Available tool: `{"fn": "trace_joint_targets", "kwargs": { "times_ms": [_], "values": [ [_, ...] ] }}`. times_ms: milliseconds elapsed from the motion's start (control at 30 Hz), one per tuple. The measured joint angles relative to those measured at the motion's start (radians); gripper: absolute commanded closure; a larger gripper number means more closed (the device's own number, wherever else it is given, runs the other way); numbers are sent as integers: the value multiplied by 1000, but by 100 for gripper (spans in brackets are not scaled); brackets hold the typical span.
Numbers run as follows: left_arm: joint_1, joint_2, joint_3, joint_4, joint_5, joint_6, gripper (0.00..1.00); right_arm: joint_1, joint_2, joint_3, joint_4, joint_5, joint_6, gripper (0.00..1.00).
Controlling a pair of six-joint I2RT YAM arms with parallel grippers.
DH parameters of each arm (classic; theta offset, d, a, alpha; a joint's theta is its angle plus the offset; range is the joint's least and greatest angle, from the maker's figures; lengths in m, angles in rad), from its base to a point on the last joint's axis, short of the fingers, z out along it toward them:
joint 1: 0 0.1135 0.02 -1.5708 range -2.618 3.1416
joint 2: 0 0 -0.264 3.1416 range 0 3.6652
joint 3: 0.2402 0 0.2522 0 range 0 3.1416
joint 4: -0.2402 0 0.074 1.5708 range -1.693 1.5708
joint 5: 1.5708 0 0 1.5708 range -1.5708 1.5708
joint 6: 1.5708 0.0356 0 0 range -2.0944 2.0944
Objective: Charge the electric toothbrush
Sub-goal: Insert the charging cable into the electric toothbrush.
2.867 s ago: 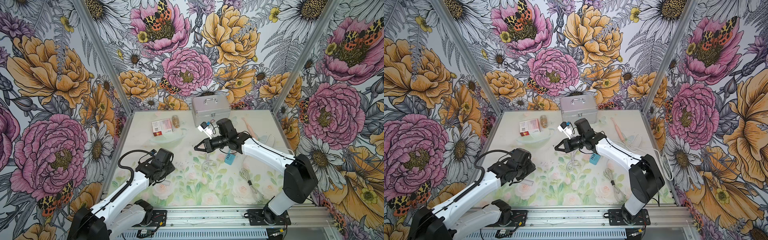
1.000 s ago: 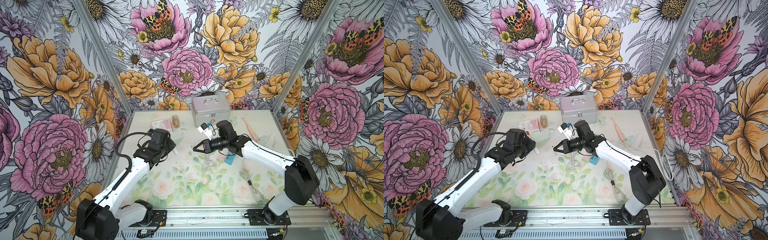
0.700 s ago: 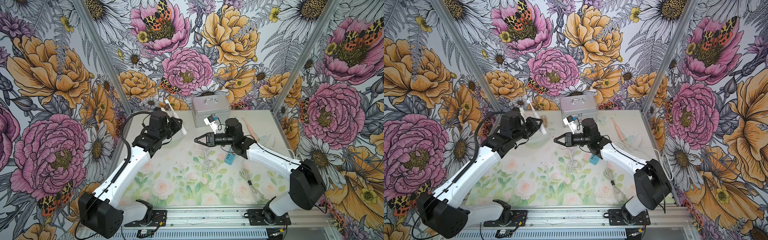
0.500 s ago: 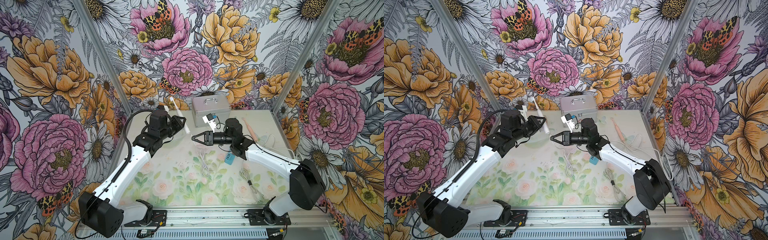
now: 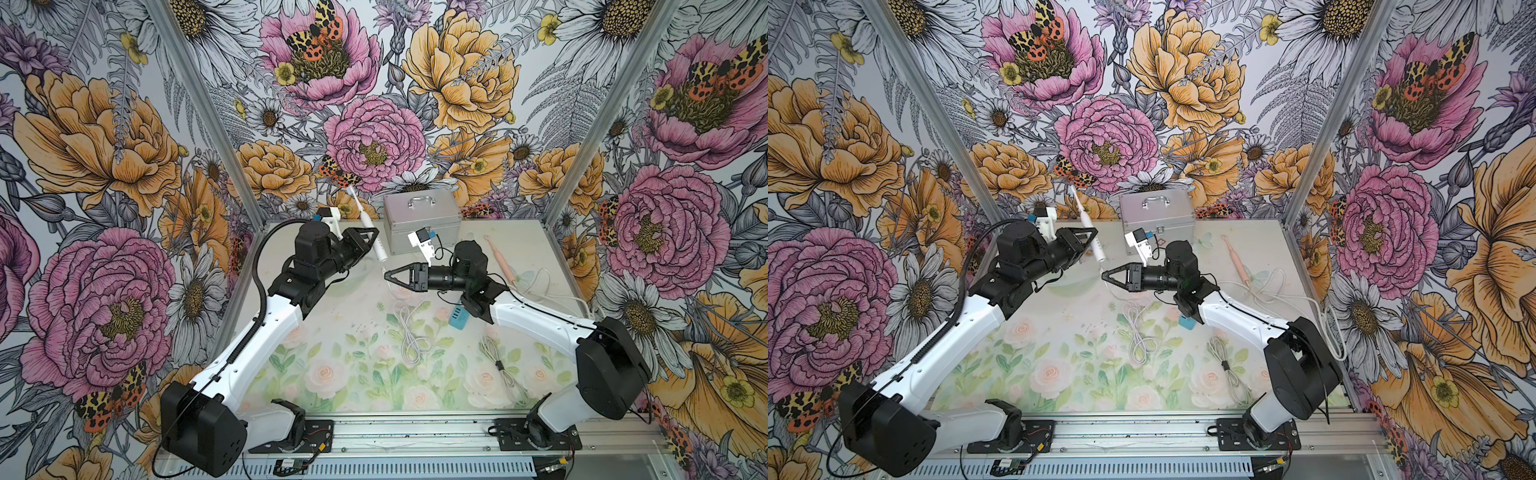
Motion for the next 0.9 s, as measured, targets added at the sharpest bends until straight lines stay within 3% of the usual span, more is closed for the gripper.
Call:
{"fn": "trace_joint_targets", "kwargs": {
  "times_ms": [900],
  "values": [
    [-3,-10,0,114,42,-41,100,-26,-3,-34,301,8,161,100]
  ]
}}
